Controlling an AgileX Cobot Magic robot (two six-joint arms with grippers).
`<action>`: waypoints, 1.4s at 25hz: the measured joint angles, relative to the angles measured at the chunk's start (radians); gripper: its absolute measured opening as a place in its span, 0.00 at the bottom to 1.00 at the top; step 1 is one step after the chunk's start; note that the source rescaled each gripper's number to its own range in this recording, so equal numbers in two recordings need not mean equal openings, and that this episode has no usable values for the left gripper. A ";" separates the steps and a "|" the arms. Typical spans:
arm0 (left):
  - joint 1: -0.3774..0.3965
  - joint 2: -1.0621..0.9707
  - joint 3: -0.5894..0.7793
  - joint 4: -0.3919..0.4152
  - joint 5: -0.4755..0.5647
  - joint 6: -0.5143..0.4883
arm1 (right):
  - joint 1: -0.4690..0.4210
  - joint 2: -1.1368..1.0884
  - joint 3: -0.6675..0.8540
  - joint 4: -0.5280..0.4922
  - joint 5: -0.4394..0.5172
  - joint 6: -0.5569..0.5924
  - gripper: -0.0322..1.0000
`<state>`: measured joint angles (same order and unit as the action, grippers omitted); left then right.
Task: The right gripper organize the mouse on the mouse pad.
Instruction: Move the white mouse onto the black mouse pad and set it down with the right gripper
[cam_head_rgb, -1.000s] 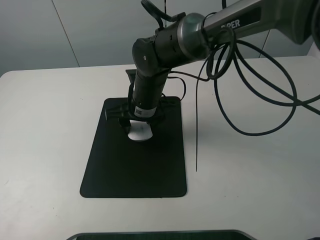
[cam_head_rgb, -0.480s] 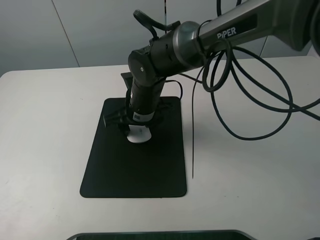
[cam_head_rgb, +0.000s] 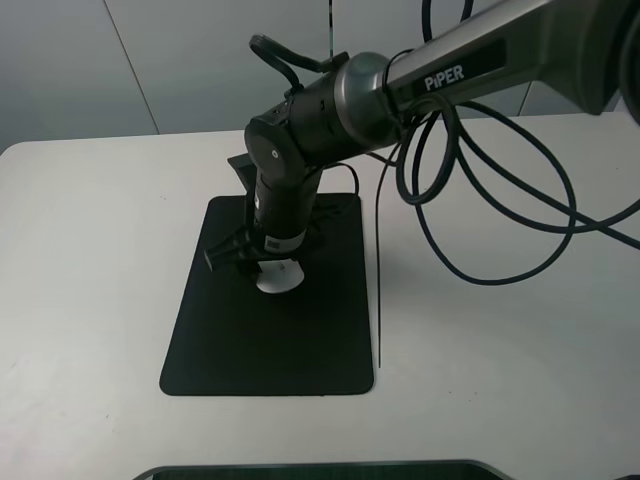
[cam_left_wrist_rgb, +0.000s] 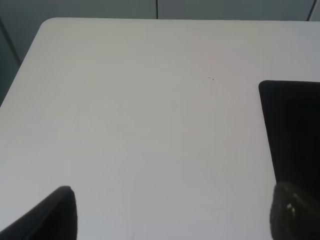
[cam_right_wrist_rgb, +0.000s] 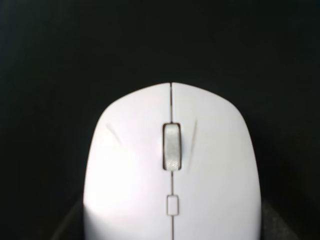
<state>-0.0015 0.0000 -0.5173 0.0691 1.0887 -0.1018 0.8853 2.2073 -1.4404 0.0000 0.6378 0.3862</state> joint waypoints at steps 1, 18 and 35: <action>0.000 0.000 0.000 0.000 0.000 0.000 | 0.000 0.000 0.000 0.000 0.004 -0.002 0.05; 0.000 0.000 0.000 0.002 0.000 0.000 | 0.001 0.002 0.000 -0.006 0.017 -0.010 0.06; 0.000 0.000 0.000 0.002 0.000 0.000 | 0.009 0.003 -0.008 0.010 0.030 -0.021 0.99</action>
<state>-0.0015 0.0000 -0.5173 0.0715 1.0887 -0.1018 0.8947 2.2107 -1.4484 0.0103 0.6680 0.3654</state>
